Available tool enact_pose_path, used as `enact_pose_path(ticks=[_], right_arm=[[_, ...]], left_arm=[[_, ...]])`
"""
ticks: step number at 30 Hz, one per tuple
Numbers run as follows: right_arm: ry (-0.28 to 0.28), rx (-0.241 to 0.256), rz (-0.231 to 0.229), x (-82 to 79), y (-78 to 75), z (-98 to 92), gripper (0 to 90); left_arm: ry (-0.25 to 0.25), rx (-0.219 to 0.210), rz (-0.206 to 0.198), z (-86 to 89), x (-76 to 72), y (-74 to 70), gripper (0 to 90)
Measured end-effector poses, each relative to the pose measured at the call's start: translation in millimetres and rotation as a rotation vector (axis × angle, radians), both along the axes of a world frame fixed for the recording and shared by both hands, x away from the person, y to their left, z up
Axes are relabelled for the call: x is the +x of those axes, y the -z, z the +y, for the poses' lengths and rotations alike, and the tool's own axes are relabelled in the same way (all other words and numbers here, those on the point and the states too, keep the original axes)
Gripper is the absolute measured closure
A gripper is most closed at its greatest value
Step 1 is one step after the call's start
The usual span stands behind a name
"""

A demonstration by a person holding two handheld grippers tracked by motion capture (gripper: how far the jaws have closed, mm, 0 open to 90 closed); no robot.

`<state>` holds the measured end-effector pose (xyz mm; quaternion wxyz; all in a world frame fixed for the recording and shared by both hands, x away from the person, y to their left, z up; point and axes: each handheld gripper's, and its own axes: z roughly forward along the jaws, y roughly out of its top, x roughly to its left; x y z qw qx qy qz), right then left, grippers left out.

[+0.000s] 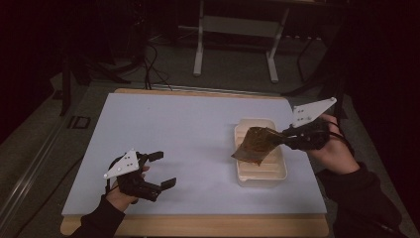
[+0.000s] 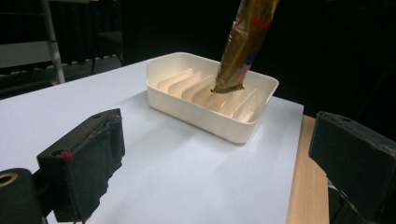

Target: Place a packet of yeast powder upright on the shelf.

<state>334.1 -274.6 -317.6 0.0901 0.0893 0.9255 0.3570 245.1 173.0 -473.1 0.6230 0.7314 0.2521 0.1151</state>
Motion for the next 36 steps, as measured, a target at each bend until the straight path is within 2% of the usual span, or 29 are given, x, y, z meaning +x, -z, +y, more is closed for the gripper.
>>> enact_pose_path(ticks=[4, 9, 14, 19, 27, 36], right_arm=[[-0.001, -0.017, 0.010, -1.9, 3.3, -5.7, 87.3], [0.007, -0.047, 0.013, -4.3, 6.4, -12.4, 87.3], [0.012, -0.076, 0.020, -3.1, 10.0, -16.2, 87.3], [0.006, -0.102, 0.014, -1.1, 15.2, -12.3, 87.3], [-0.019, -0.130, 0.040, 2.3, 28.6, -0.2, 87.3], [-0.046, -0.140, 0.093, 9.1, 57.2, 12.4, 86.7]], left_arm=[[-0.014, -0.007, 0.022, 2.1, 1.2, 1.5, 4.1], [-0.016, -0.020, 0.019, 3.8, 1.6, 1.2, 4.1], [-0.012, -0.014, 0.011, 4.0, 1.2, 1.3, 4.1], [-0.013, -0.018, 0.018, 4.1, 1.5, 2.5, 4.1], [-0.017, -0.013, 0.017, 4.6, 1.5, 4.1, 4.1], [-0.017, -0.007, 0.023, 3.3, 1.6, 6.5, 4.1]])
